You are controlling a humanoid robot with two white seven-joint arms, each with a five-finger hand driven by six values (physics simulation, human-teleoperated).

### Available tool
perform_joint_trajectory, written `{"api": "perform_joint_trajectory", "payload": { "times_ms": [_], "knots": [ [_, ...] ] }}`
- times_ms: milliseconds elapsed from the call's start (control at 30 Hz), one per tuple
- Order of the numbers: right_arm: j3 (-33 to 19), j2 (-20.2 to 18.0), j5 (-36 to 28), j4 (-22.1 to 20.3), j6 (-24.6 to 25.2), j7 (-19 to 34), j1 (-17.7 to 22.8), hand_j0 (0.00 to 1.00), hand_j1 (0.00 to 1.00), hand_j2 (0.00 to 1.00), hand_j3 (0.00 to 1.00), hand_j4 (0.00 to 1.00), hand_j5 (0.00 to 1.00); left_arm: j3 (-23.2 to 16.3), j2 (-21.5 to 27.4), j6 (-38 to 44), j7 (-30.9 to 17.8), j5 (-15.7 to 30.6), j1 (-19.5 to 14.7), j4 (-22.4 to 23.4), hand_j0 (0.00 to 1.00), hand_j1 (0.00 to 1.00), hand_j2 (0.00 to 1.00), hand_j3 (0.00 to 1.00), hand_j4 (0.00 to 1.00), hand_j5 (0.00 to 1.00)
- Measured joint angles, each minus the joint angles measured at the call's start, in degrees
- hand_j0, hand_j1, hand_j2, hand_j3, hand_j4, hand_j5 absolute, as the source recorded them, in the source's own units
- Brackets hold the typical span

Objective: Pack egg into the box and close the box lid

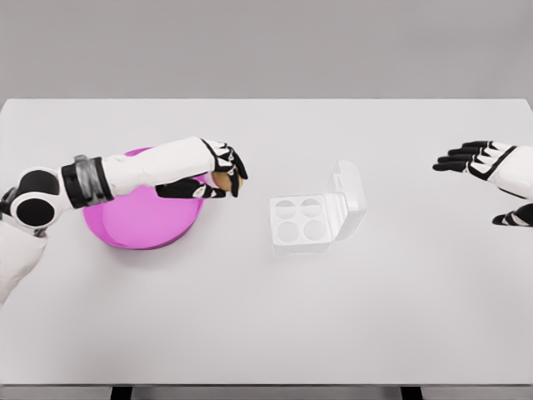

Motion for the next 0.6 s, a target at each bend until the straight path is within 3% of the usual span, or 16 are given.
{"api": "perform_joint_trajectory", "payload": {
  "times_ms": [200,600],
  "knots": [
    [-0.1,0.6,3.6,0.1,0.0,0.0,-3.1,1.0,1.0,1.0,1.0,1.0,1.0,-0.9,-1.7,0.0,0.0,0.0,0.2,-0.7,0.39,0.39,0.39,0.39,0.39,0.39],
    [0.2,2.5,0.9,0.0,0.0,0.0,-1.1,1.0,1.0,1.0,1.0,1.0,1.0,-3.0,-2.8,0.0,0.0,0.0,2.4,-5.0,0.39,0.39,0.39,0.39,0.39,0.39]
  ]
}}
